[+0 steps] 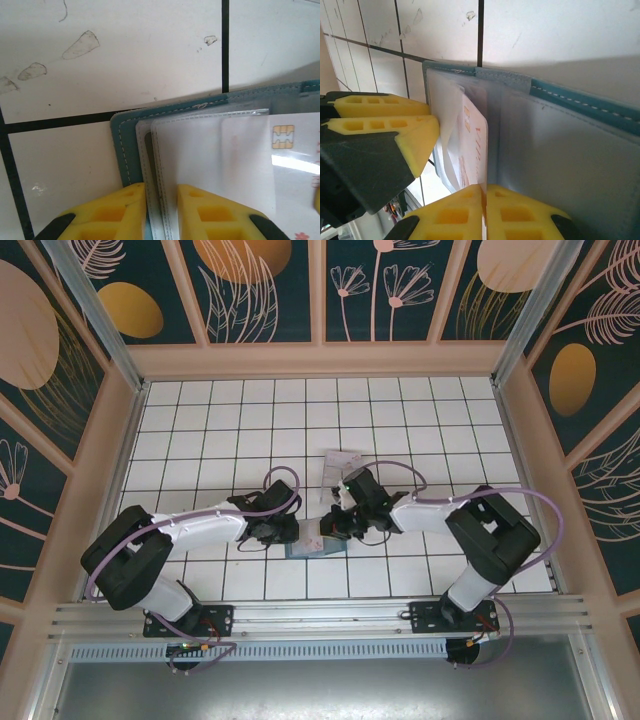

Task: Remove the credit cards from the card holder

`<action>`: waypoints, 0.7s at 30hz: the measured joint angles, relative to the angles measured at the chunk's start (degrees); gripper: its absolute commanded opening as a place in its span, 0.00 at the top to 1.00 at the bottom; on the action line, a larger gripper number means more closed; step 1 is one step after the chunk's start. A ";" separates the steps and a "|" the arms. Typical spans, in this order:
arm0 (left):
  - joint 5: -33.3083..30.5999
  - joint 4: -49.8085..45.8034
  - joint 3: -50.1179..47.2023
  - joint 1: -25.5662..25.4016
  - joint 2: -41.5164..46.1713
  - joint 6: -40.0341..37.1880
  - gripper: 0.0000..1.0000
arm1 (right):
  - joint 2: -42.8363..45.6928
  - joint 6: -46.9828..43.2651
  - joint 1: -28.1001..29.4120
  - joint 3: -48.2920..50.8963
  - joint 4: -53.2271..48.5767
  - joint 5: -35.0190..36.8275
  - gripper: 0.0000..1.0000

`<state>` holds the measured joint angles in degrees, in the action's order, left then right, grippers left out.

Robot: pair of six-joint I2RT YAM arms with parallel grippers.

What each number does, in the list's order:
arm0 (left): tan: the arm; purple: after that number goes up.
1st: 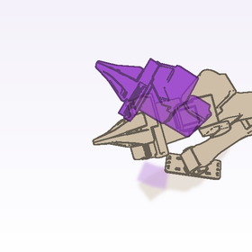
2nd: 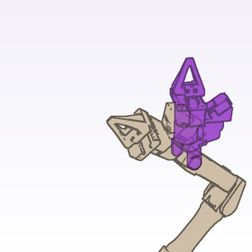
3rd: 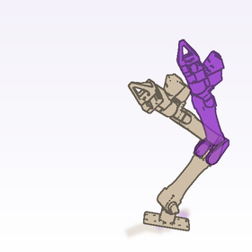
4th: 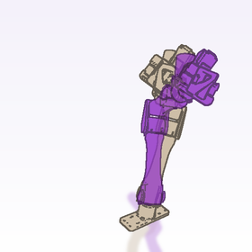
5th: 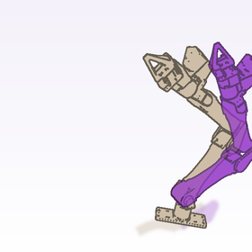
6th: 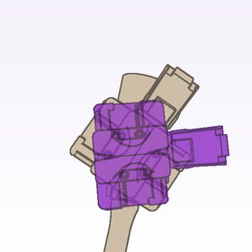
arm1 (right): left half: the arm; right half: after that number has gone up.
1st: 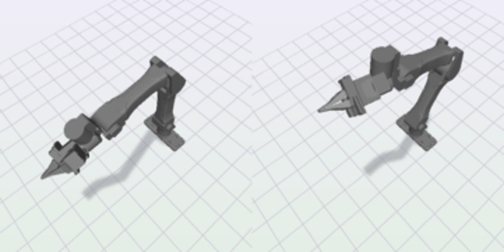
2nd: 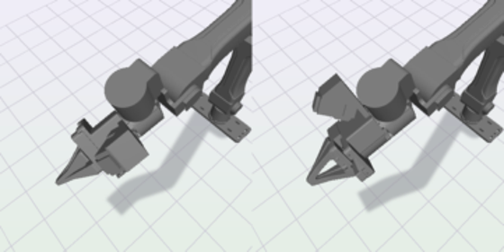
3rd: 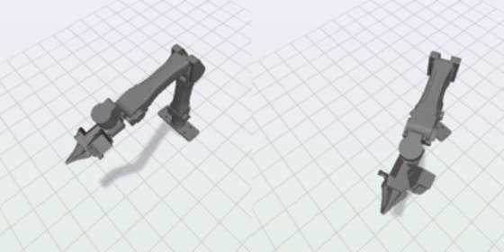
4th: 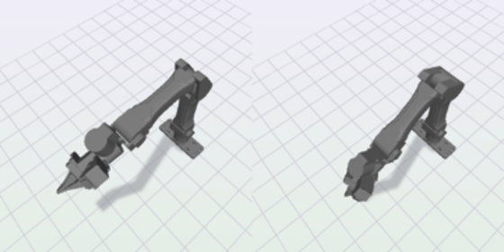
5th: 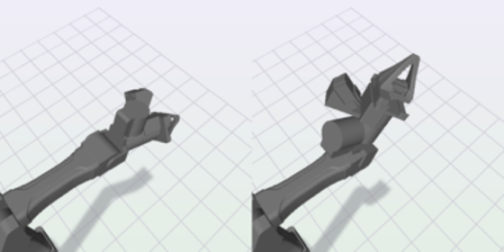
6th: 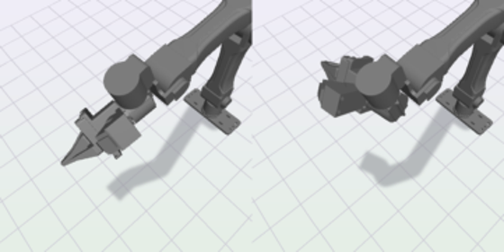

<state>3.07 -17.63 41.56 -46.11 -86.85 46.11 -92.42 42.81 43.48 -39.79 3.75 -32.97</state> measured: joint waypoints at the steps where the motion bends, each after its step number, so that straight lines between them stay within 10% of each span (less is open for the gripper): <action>1: 0.00 0.00 0.00 -0.04 0.02 0.00 0.77 | 0.55 -0.35 -0.02 0.00 -0.63 0.26 0.91; 21: -0.20 0.04 -0.44 -0.04 0.79 0.00 0.75 | 10.49 -15.61 -3.43 -5.88 -13.79 7.26 0.93</action>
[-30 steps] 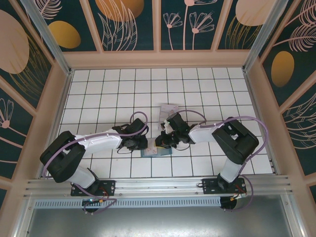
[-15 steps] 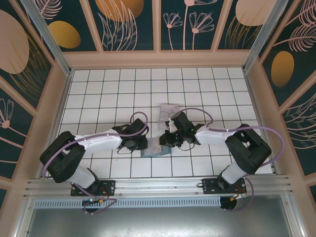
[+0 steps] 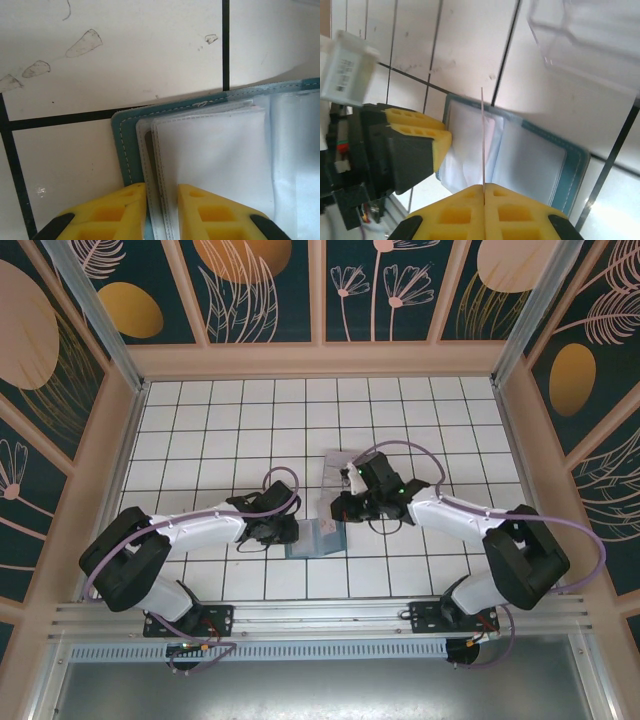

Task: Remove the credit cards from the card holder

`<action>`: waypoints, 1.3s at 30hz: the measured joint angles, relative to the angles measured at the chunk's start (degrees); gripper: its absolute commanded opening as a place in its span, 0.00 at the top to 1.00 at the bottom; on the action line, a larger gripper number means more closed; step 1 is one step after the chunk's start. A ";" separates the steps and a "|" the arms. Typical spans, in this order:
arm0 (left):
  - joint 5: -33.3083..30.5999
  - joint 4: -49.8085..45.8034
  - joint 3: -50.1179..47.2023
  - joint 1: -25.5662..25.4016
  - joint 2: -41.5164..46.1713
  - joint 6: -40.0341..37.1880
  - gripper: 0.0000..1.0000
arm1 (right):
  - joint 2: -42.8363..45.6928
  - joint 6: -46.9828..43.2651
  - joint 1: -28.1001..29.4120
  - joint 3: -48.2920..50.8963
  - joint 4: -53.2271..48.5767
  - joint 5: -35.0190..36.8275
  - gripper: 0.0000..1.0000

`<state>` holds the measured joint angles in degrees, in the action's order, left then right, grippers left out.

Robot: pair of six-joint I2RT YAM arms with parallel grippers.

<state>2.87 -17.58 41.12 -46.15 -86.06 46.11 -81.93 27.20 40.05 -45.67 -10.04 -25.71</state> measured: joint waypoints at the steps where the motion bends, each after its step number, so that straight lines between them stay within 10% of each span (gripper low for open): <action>1: 0.00 0.00 -0.02 0.00 0.00 0.00 0.75 | 0.48 -1.99 0.00 -0.90 -0.48 0.76 0.93; 21: -0.28 -0.22 -0.52 -0.11 0.76 -0.04 0.74 | 1.36 -58.23 -2.29 -20.85 -13.05 13.53 1.00; 39: -0.61 -1.84 0.33 -0.15 1.88 -1.07 0.69 | -16.65 -79.76 -8.15 -40.41 -34.01 15.74 1.00</action>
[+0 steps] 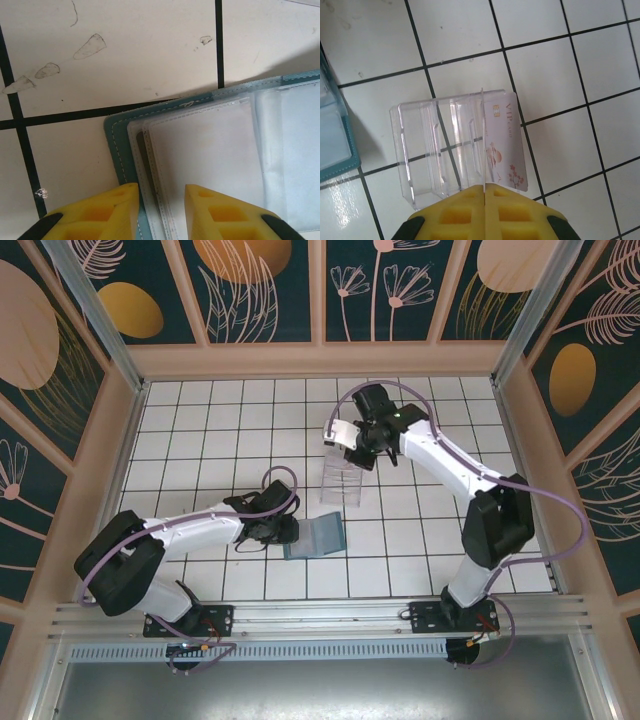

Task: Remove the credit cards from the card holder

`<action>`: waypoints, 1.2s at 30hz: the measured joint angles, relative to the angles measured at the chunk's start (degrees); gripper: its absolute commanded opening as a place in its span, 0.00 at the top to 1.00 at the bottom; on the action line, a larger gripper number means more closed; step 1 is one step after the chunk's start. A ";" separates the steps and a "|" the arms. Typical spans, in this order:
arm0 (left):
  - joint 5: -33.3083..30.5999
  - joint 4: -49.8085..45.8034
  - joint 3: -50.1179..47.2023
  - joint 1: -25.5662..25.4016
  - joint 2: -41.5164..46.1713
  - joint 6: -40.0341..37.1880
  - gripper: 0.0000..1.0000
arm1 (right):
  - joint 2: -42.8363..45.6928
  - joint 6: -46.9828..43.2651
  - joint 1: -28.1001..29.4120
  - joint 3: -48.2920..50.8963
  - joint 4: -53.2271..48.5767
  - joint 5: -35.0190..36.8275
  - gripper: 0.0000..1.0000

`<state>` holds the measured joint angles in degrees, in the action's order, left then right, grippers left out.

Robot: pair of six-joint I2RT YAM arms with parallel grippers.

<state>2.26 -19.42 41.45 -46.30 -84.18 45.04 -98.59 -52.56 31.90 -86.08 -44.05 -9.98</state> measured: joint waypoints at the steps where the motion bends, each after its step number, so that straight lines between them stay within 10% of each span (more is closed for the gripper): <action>1: 0.00 -0.13 0.04 0.00 0.13 0.00 0.69 | -0.87 -0.44 0.00 -0.92 -0.76 0.15 1.00; 36: -0.02 -0.46 -0.28 0.00 3.45 0.07 0.70 | -18.58 -5.64 -1.07 -14.60 -11.52 -0.09 0.94</action>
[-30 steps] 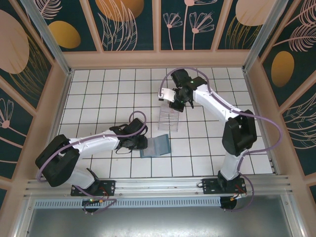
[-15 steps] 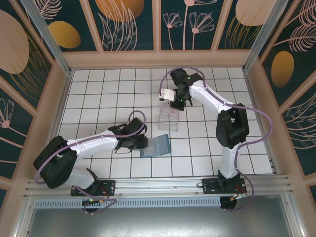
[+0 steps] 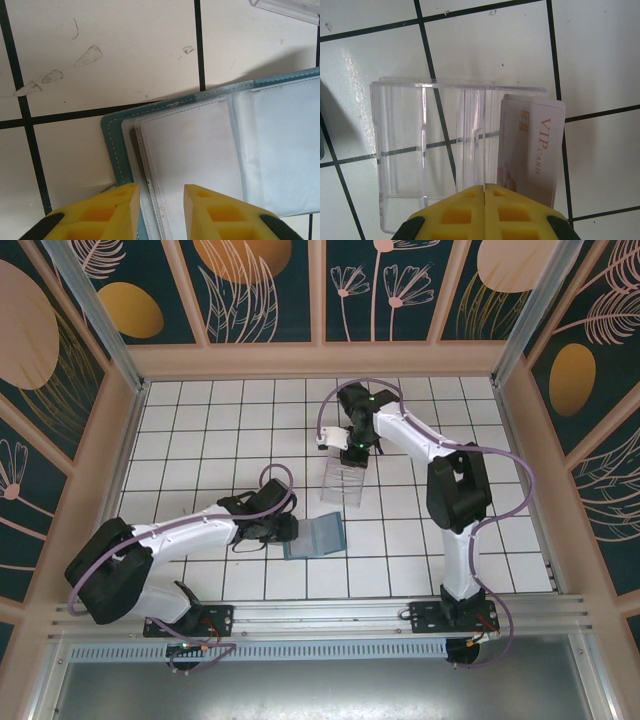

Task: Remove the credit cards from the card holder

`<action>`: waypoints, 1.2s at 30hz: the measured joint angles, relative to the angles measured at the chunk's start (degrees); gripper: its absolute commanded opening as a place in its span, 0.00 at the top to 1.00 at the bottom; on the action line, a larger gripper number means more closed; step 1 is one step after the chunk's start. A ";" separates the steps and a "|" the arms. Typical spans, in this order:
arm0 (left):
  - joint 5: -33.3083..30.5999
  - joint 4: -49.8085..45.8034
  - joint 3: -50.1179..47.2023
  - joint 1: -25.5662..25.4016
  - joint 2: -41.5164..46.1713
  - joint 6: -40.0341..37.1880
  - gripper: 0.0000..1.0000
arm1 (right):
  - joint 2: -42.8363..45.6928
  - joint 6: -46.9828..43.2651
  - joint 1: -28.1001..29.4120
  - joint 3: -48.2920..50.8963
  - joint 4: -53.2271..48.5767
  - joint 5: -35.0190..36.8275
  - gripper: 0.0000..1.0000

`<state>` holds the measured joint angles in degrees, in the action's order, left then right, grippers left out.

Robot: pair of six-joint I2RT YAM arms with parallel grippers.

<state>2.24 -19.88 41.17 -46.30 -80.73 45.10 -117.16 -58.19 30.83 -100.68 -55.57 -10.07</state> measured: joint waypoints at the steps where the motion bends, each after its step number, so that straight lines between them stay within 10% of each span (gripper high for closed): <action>1: 0.00 0.00 -0.02 0.00 0.11 0.00 0.70 | -0.04 -0.02 0.13 -0.15 -0.02 0.07 0.92; 36: -0.74 -0.07 -0.68 0.00 0.46 0.04 0.69 | 9.79 7.58 3.80 6.91 17.14 16.02 0.59</action>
<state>1.50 -19.94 40.49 -46.30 -80.27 45.15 -107.37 -50.61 34.63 -93.78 -38.44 5.96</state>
